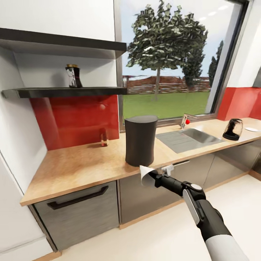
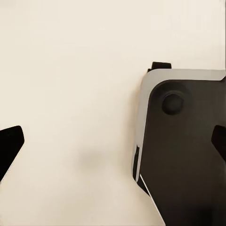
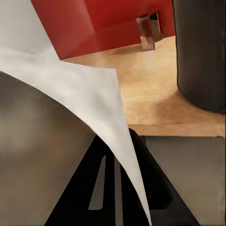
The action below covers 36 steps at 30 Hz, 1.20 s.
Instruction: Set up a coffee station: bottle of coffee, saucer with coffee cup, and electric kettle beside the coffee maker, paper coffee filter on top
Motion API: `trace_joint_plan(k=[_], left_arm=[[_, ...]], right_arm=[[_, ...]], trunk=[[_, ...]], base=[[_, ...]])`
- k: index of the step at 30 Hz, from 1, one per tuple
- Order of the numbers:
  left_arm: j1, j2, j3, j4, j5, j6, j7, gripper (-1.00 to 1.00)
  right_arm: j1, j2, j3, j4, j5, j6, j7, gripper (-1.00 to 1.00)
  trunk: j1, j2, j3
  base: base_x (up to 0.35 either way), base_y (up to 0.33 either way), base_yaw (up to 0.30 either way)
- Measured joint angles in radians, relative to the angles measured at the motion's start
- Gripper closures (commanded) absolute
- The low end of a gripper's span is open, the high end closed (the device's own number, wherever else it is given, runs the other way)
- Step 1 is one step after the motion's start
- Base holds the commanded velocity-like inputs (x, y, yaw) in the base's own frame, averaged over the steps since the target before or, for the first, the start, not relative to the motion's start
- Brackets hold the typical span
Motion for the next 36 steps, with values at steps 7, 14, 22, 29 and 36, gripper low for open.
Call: trace_joint_plan(k=[7, 14, 22, 29, 36], left_arm=[[0.0, 0.0, 0.0, 0.0, -0.001, 0.0, 0.0, -1.0], [0.0, 0.001, 0.0, 0.0, 0.0, 0.001, 0.0, -1.0], [0.0, 0.0, 0.0, 0.0, 0.0, 0.0, -0.001, -1.0], [0.017, -0.004, 0.002, 0.006, 0.004, -0.005, -0.005, -1.0], [0.02, -0.002, 0.0, 0.007, -0.001, -0.006, -0.007, -1.0]], right_arm=[[0.0, -0.002, 0.0, 0.0, 0.0, 0.0, 0.0, 1.0], [0.0, -0.001, 0.0, 0.0, 0.0, -0.001, 0.0, 1.0], [0.001, 0.0, 0.0, 0.0, 0.001, -0.002, 0.0, 1.0], [0.03, 0.017, 0.029, -0.007, 0.032, -0.023, -0.016, 1.0], [0.07, 0.03, 0.024, -0.048, 0.033, -0.022, -0.012, 1.0]], trunk=[[0.0, 0.0, 0.0], [0.0, 0.0, 0.0], [0.0, 0.0, 0.0], [0.0, 0.0, 0.0], [0.0, 0.0, 0.0]], base=[[0.165, -0.226, -0.3], [0.227, -0.204, -0.225], [0.243, -0.142, -0.014], [0.0, 0.0, 0.0], [0.0, 0.0, 0.0]])
